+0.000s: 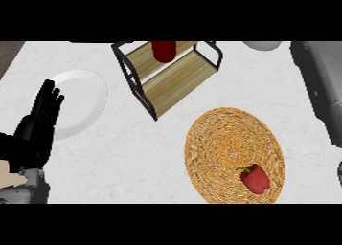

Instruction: Pick the can from the placemat and place it in the tiered shelf

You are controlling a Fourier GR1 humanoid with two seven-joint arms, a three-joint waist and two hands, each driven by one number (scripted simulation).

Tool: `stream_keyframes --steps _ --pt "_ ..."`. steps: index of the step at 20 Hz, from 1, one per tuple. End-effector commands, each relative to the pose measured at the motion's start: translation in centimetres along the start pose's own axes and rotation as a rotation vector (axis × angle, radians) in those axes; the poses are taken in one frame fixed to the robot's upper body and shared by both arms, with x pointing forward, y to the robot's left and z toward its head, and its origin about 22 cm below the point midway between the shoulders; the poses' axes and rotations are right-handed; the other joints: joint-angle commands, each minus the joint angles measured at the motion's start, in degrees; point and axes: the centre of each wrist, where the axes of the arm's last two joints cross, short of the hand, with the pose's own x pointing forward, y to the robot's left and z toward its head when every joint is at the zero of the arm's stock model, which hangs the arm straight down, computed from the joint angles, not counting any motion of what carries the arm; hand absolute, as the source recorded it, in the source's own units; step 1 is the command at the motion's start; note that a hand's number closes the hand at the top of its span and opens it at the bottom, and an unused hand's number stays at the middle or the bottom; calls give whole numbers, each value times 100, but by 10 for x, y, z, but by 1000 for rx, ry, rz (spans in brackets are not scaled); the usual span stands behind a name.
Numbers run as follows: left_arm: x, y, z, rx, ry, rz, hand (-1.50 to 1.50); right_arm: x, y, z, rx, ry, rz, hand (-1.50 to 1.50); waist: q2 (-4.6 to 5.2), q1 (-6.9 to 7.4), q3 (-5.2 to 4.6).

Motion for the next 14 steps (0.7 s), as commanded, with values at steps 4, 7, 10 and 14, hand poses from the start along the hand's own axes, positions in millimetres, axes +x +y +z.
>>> stream_keyframes --steps 4,7,10,14 --pt "2 5 10 -1 -5 -7 0 -23 -89 18 -12 44 -21 -150 3 41 3" --pt "9 2 2 -2 -2 -17 0 -44 -116 33 29 39 -26 -150 4 13 5" --pt "1 -5 -5 -7 -7 -12 0 -42 -131 35 33 17 -39 -150 29 46 4" --pt "12 -1 -11 -27 -23 10 0 -43 -158 44 18 -18 -57 -150 72 139 9"
